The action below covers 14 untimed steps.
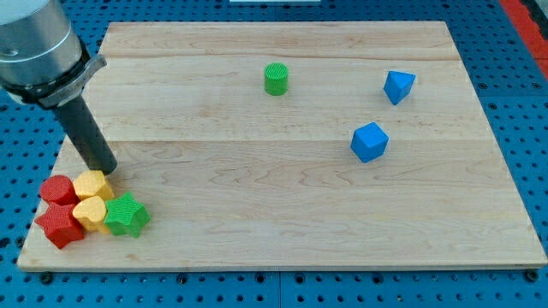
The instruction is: Slide the green circle to the group of blocks
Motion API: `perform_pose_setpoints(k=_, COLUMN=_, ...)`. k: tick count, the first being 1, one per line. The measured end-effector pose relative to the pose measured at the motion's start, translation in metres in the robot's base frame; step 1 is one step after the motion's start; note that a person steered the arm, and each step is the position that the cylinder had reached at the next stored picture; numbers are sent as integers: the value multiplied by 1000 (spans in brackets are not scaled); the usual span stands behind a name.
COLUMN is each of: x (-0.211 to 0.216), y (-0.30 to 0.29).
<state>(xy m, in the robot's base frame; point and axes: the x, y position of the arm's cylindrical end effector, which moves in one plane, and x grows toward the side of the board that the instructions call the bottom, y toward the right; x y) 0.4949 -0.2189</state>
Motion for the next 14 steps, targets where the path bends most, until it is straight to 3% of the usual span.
perform_pose_setpoints(k=1, x=0, y=0)
perform_pose_setpoints(k=3, x=-77, y=10)
perform_pose_setpoints(k=5, x=-175, y=87)
perform_pose_setpoints(k=6, x=-194, y=141)
perform_pose_setpoints(k=7, x=-192, y=193)
perform_pose_setpoints(k=8, x=-163, y=214)
perform_pose_setpoints(k=9, x=-162, y=214)
perform_pose_setpoints(k=10, x=-200, y=240)
perform_pose_setpoints(k=11, x=-195, y=264)
perform_pose_setpoints(k=13, x=-137, y=201)
perform_pose_setpoints(k=14, x=-138, y=185)
